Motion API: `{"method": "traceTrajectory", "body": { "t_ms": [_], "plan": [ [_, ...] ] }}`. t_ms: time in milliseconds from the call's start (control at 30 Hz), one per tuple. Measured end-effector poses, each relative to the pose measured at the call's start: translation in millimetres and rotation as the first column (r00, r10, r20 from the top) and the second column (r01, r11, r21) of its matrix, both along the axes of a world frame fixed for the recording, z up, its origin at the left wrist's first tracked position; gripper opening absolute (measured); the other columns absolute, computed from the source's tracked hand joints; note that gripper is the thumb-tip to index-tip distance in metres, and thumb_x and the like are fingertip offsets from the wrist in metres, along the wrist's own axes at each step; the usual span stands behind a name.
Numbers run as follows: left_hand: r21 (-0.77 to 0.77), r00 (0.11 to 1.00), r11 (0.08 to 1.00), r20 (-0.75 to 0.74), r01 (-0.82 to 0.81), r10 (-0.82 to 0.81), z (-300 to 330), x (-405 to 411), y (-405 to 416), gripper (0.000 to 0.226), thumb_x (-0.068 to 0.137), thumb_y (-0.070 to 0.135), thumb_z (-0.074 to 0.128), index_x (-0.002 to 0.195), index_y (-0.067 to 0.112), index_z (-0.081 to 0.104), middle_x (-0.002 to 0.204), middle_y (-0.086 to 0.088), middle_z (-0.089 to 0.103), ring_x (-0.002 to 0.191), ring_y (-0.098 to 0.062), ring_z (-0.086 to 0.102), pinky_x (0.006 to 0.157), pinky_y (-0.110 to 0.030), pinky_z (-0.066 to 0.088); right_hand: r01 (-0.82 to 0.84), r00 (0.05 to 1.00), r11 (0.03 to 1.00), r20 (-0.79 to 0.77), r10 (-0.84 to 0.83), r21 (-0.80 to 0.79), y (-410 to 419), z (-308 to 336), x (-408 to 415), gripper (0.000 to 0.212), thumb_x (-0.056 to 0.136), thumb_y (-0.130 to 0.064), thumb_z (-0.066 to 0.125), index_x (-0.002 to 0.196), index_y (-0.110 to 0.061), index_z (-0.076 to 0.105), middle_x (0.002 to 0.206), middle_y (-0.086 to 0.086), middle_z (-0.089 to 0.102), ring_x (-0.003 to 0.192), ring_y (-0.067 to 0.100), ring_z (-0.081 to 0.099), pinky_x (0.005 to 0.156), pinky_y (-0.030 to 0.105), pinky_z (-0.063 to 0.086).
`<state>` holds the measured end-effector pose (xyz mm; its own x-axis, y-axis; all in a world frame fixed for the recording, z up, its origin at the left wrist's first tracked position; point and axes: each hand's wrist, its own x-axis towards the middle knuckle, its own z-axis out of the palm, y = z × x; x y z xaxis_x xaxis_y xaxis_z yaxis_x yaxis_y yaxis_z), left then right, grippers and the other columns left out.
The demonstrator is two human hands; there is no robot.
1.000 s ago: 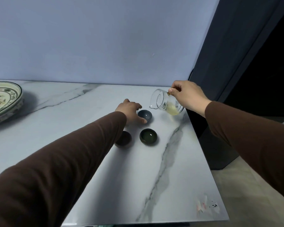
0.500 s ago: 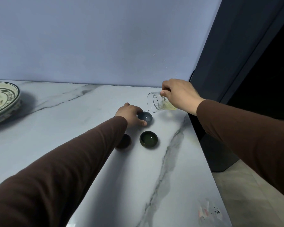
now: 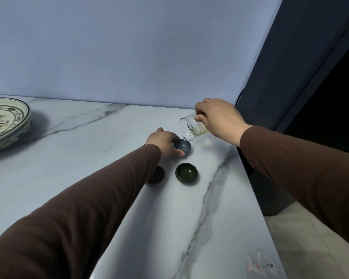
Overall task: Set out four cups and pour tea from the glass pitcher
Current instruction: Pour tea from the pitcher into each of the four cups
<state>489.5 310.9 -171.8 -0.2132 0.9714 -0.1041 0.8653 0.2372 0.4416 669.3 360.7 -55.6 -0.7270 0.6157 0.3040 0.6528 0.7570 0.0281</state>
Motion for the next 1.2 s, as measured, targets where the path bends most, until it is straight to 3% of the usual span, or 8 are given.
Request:
{"method": "traceTrajectory", "body": {
  "t_ms": [800,1200],
  "plan": [
    [-0.014,1.000,1.000,-0.019,0.002,-0.003,1.1,0.4,1.3,0.066,0.063,0.065,0.074,0.123,0.042,0.060,0.110,-0.001,0.045,0.108,-0.027,0.051,0.090,-0.032,0.043,-0.038,0.999,0.997,0.037,0.036,0.063,-9.7,14.2,-0.2,0.017,0.099,-0.030,0.051,0.098,-0.016,0.059,0.099,0.003,0.060,0.095,0.027,0.051,0.072,0.038,0.044],
    [-0.013,1.000,1.000,-0.015,0.002,-0.003,3.3,2.4,-0.9,0.064,0.065,0.063,0.074,0.123,0.040,0.060,0.107,0.000,0.046,0.108,-0.025,0.051,0.086,-0.031,0.042,-0.058,0.998,0.993,0.032,0.055,0.099,-8.9,16.4,-1.0,0.016,0.099,-0.031,0.052,0.097,-0.016,0.060,0.096,0.002,0.058,0.091,0.025,0.050,0.067,0.034,0.035]
  ]
}}
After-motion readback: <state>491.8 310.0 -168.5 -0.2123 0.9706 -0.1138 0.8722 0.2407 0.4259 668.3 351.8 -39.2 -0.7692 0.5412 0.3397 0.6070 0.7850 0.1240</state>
